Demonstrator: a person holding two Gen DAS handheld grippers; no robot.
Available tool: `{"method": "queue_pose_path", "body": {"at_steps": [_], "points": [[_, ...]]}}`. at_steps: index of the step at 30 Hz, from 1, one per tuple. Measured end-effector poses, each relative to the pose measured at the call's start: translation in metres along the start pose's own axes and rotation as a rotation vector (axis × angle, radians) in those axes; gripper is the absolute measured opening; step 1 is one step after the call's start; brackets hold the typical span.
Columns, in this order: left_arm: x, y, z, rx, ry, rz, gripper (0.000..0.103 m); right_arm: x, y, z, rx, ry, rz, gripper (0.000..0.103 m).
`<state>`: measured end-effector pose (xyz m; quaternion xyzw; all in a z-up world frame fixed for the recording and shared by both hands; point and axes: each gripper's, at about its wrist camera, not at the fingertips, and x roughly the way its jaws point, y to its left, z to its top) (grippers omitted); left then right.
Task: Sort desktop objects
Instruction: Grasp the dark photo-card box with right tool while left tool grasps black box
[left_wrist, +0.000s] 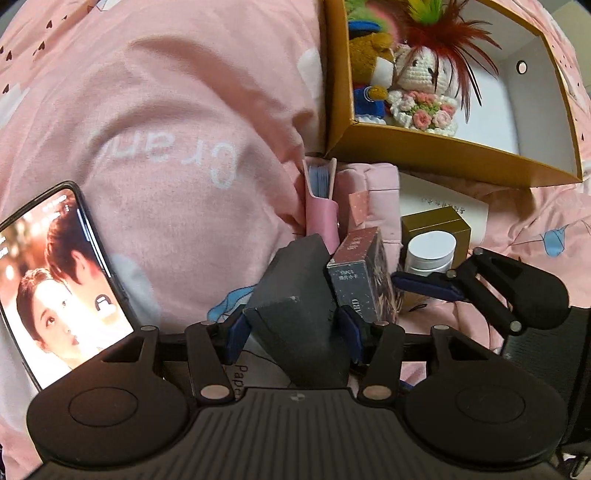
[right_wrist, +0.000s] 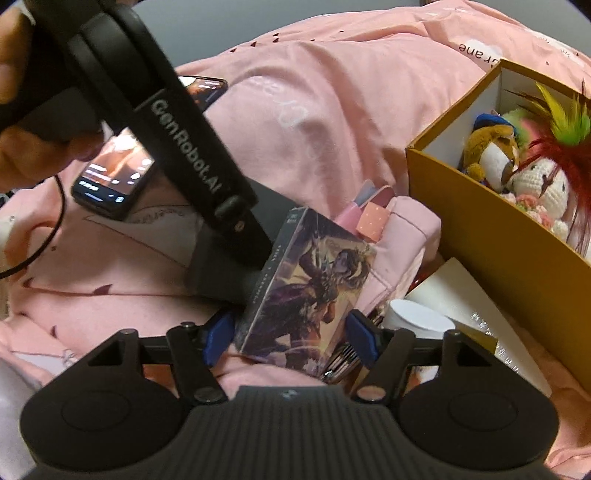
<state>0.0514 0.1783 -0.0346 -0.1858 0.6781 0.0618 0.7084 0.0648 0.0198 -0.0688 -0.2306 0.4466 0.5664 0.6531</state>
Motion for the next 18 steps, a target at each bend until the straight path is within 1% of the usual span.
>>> {"method": "queue_pose_path", "body": {"at_steps": [4, 6, 9, 10, 15, 16, 17, 18], "points": [[-0.001, -0.004, -0.003, 0.011, -0.011, -0.034, 0.052, -0.003, -0.004, -0.004, 0.027, -0.011, -0.004, 0.067], [-0.001, -0.009, -0.005, 0.028, -0.018, -0.062, 0.048, -0.009, -0.007, -0.008, 0.05, -0.022, 0.007, 0.059], [0.002, -0.017, -0.008, 0.052, -0.042, -0.085, 0.046, -0.018, -0.01, -0.015, 0.09, -0.041, 0.012, 0.053], [0.004, -0.019, -0.009, 0.053, -0.052, -0.092, 0.045, -0.021, -0.013, -0.018, 0.105, -0.045, 0.01, 0.052], [0.011, -0.03, -0.021, 0.05, -0.141, -0.114, 0.042, -0.031, -0.023, -0.035, 0.199, -0.072, -0.036, 0.048], [0.013, -0.033, -0.023, 0.045, -0.164, -0.113, 0.041, -0.031, -0.025, -0.037, 0.213, -0.074, -0.041, 0.047], [0.013, -0.035, -0.027, 0.044, -0.191, -0.1, 0.038, -0.031, -0.027, -0.038, 0.222, -0.073, -0.047, 0.047], [0.014, -0.037, -0.03, 0.041, -0.219, -0.084, 0.038, -0.03, -0.028, -0.039, 0.227, -0.07, -0.05, 0.047]]}}
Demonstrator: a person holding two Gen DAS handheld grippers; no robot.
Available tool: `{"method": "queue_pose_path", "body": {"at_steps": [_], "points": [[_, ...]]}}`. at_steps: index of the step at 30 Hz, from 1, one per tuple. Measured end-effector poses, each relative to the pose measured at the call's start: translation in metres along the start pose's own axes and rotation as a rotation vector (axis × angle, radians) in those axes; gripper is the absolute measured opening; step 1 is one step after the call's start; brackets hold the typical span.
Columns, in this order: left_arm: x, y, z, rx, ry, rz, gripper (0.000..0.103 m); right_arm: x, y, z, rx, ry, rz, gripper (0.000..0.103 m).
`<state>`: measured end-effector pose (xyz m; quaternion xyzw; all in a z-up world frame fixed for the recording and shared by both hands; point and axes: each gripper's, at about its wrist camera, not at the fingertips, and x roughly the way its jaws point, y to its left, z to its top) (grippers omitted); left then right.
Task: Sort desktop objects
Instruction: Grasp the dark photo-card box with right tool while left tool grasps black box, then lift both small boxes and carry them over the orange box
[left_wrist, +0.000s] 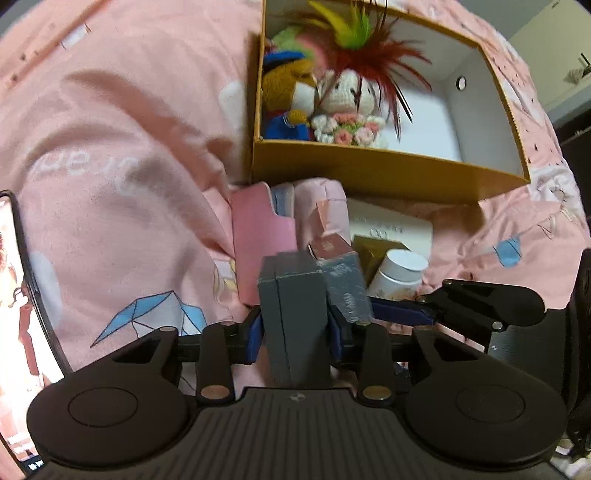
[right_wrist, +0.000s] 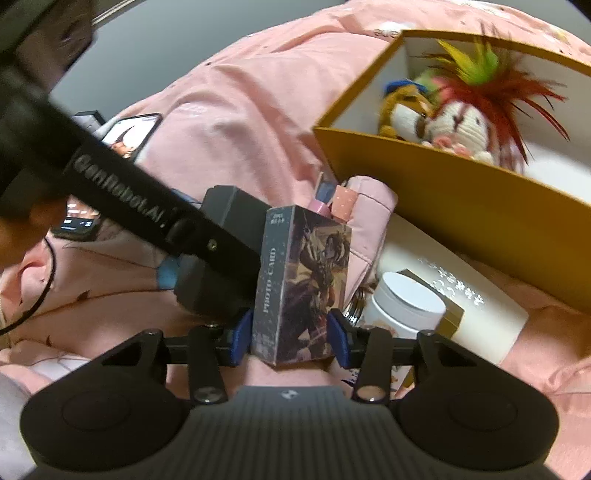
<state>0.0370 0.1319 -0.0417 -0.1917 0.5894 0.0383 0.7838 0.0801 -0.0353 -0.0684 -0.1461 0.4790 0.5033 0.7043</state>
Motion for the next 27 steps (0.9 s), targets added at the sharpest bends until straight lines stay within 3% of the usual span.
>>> {"method": "queue_pose_path", "body": {"at_steps": [7, 15, 21, 27], "points": [[-0.003, -0.015, -0.019, 0.009, -0.151, 0.066, 0.037, 0.009, -0.002, 0.002, 0.001, -0.013, -0.023, 0.049], [-0.021, -0.029, -0.022, 0.037, -0.256, 0.053, 0.037, -0.018, -0.024, -0.002, 0.1, -0.106, -0.045, 0.025], [-0.028, -0.052, -0.017, 0.093, -0.286, 0.002, 0.037, -0.043, -0.044, -0.008, 0.203, -0.151, -0.026, 0.024], [-0.024, -0.081, -0.005, 0.147, -0.271, -0.081, 0.037, -0.081, -0.061, -0.017, 0.246, -0.213, -0.087, 0.024]]}}
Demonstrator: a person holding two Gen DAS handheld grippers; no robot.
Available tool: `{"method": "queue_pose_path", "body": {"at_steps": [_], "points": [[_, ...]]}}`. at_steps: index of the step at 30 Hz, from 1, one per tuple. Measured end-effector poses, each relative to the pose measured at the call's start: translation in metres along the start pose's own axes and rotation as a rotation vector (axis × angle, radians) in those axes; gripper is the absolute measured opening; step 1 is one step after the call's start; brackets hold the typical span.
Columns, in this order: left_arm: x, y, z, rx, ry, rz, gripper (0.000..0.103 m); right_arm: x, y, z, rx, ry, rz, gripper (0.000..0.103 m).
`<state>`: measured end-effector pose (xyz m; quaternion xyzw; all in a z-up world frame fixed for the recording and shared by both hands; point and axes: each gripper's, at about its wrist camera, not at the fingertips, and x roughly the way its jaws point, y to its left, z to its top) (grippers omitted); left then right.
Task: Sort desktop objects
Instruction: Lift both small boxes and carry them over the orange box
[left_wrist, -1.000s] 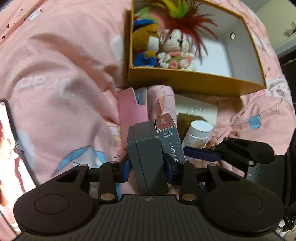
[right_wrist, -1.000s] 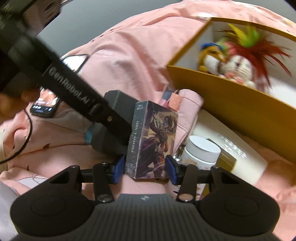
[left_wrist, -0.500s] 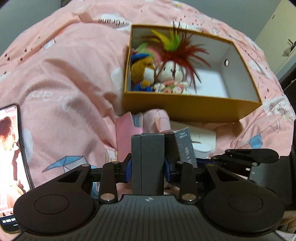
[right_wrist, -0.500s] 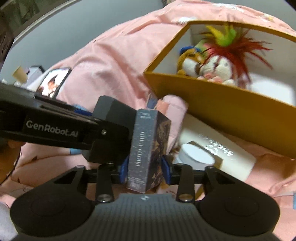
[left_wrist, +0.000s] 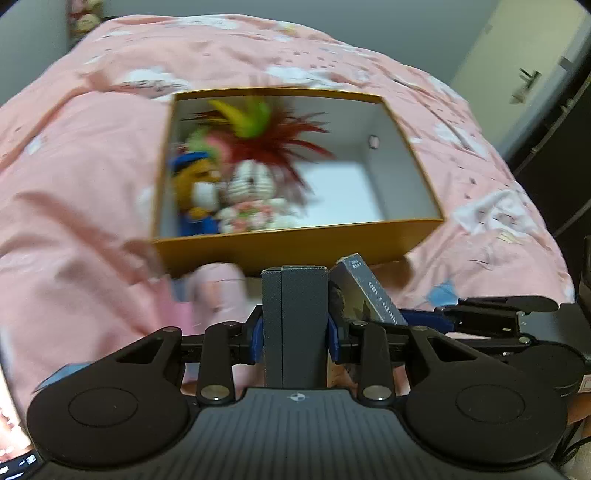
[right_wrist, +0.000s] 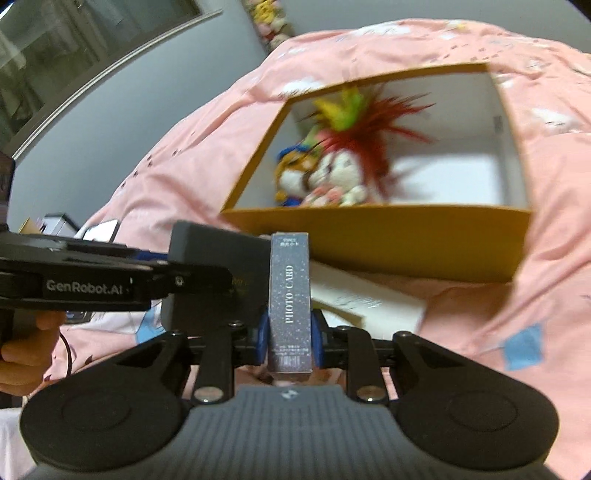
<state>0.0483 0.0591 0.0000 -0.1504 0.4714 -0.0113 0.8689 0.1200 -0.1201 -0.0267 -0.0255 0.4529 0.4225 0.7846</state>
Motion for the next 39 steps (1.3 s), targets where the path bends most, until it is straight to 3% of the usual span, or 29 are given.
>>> {"method": "queue_pose_path", "body": {"at_steps": [8, 15, 22, 30, 39], "points": [[0.025, -0.039, 0.018, 0.062, 0.013, -0.086, 0.037, -0.032, -0.034, 0.002, 0.037, -0.059, -0.139, 0.024], [0.04, -0.033, 0.019, 0.056, 0.007, -0.023, 0.037, -0.021, -0.057, -0.002, 0.059, -0.035, -0.224, 0.024], [0.051, -0.016, 0.015, 0.001, 0.018, -0.028, 0.037, 0.001, -0.067, -0.013, 0.043, 0.016, -0.263, 0.026], [0.062, -0.009, 0.012, -0.032, 0.03, -0.023, 0.037, 0.011, -0.061, -0.025, -0.029, 0.053, -0.311, 0.038], [0.054, -0.011, 0.013, -0.022, -0.007, -0.018, 0.037, -0.003, -0.068, -0.022, 0.08, -0.014, -0.26, 0.026]]}}
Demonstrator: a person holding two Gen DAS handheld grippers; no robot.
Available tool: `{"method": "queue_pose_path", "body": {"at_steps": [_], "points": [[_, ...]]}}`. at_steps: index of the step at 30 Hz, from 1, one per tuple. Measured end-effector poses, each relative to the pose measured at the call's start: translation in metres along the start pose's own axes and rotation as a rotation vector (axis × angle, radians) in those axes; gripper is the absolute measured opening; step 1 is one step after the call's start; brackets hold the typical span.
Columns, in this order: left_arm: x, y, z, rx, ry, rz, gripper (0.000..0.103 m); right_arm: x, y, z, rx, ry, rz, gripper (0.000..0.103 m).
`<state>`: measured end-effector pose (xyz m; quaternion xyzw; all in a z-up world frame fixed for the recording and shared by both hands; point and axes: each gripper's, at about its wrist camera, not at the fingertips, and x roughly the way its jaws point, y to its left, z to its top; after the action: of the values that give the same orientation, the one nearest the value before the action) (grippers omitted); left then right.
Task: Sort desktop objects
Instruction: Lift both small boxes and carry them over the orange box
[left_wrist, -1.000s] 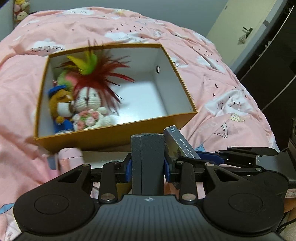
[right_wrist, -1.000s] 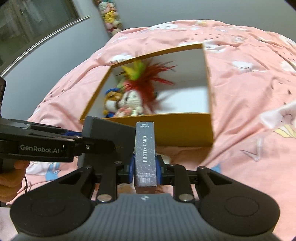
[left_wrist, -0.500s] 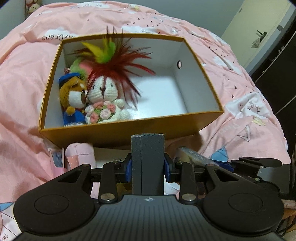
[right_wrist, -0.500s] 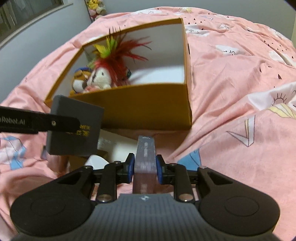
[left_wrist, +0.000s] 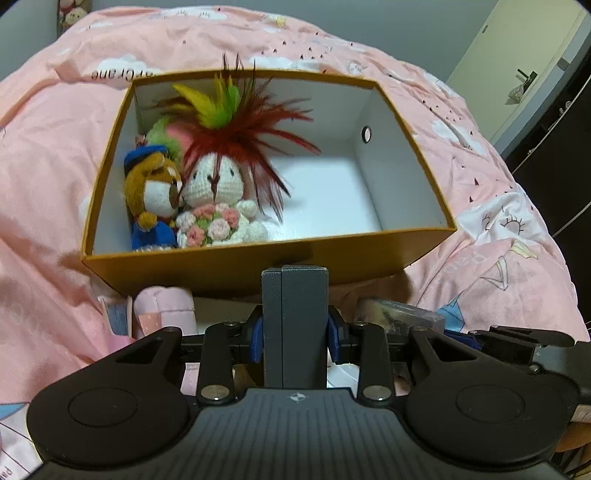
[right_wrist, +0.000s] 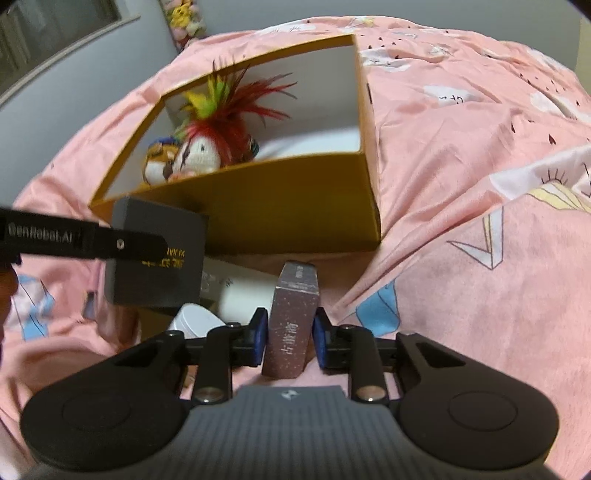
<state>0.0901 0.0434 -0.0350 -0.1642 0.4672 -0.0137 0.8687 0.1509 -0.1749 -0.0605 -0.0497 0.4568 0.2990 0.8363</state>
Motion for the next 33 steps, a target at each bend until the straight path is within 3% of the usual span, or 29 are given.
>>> {"method": "queue_pose_path", "body": {"at_steps": [9, 16, 22, 26, 30, 33], "points": [[-0.032, -0.007, 0.017, -0.008, -0.034, -0.097, 0.037, -0.05, 0.006, 0.023, 0.034, -0.098, 0.109, 0.024], [-0.063, -0.015, 0.056, 0.031, -0.122, -0.106, 0.037, -0.097, 0.015, 0.056, 0.016, -0.242, 0.175, 0.024], [-0.054, -0.016, 0.09, 0.034, -0.143, -0.089, 0.037, -0.105, 0.021, 0.089, 0.007, -0.354, 0.162, 0.024], [-0.026, -0.016, 0.1, 0.053, -0.111, -0.039, 0.037, -0.078, 0.022, 0.107, 0.026, -0.328, 0.142, 0.024], [0.01, -0.009, 0.105, 0.041, -0.001, -0.054, 0.037, -0.045, 0.021, 0.117, 0.012, -0.27, 0.095, 0.024], [0.033, -0.005, 0.105, 0.046, 0.058, -0.02, 0.037, -0.024, 0.02, 0.122, 0.006, -0.214, 0.082, 0.024]]}}
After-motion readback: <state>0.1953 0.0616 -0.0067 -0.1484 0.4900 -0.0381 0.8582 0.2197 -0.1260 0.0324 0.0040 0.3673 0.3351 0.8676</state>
